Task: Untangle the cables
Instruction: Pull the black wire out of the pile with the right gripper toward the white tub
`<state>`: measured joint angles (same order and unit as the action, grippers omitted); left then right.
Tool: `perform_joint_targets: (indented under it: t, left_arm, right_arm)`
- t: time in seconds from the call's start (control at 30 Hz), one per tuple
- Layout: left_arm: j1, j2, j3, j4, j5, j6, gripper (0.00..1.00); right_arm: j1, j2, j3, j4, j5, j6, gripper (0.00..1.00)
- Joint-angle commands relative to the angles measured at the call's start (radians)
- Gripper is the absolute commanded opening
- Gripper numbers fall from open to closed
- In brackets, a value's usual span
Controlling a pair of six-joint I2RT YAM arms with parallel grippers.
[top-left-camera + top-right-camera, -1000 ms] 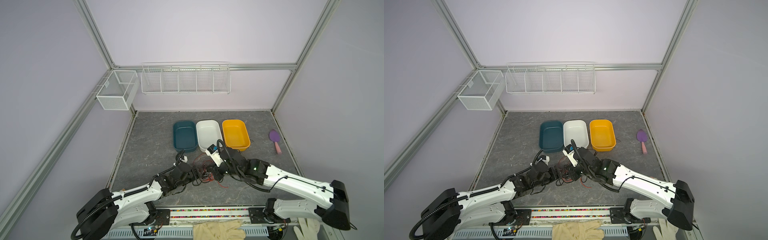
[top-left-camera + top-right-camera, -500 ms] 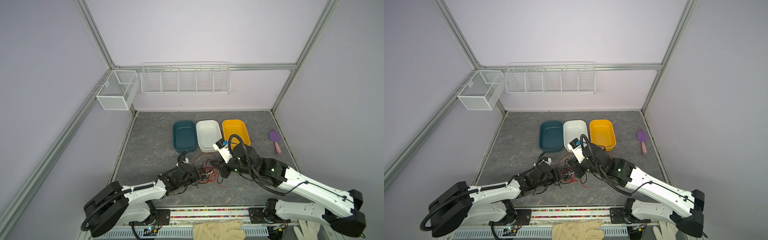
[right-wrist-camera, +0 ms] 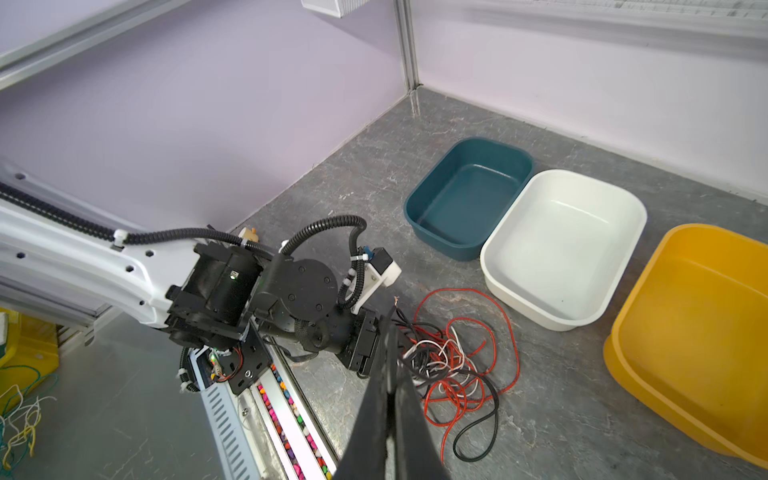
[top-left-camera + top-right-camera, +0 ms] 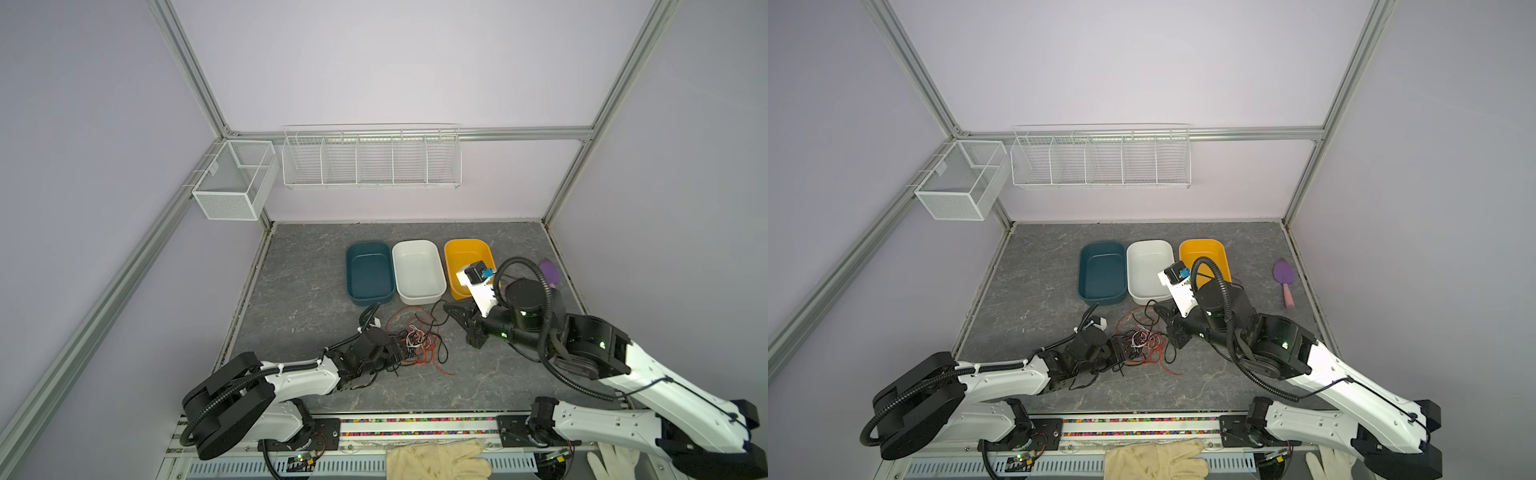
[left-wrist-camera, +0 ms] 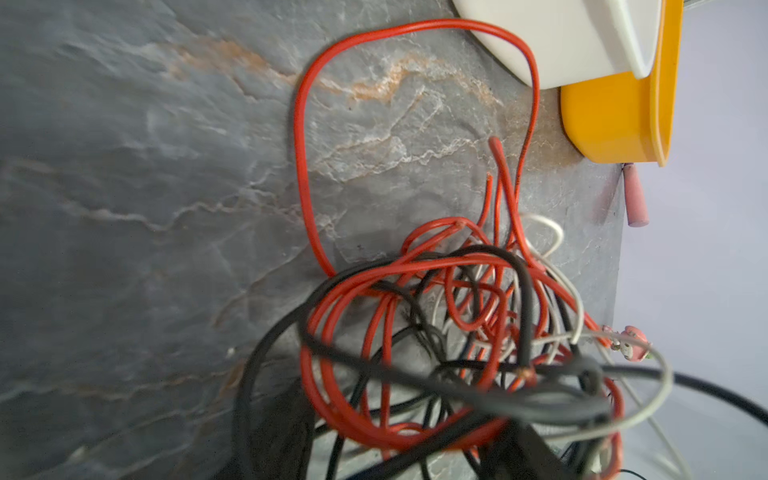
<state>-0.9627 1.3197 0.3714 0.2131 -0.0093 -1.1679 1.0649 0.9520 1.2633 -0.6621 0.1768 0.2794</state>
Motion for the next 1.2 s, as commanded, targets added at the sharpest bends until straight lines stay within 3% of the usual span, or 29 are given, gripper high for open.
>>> perform_joint_targets:
  t: [0.0, 0.47, 0.63, 0.93, 1.17]
  left_arm:
    - [-0.005, 0.017, -0.005, 0.014, -0.014, -0.007, 0.59]
    - [-0.005, 0.063, -0.012, 0.04, -0.016, -0.001, 0.55]
    - [-0.005, -0.025, 0.038, -0.091, -0.057, 0.043, 0.64]
    - [0.005, -0.259, 0.182, -0.385, -0.22, 0.201, 0.78]
    - [0.093, -0.351, 0.303, -0.58, -0.227, 0.325, 0.85]
  right_arm:
    - [0.007, -0.01, 0.055, -0.049, 0.045, -0.033, 0.06]
    - [0.007, -0.004, 0.249, -0.157, 0.124, -0.087, 0.07]
    - [-0.015, -0.002, 0.238, -0.163, 0.181, -0.103, 0.06]
    - [-0.184, 0.01, 0.214, -0.128, 0.025, -0.08, 0.06]
    - [-0.28, 0.041, 0.226, -0.114, -0.047, -0.082, 0.06]
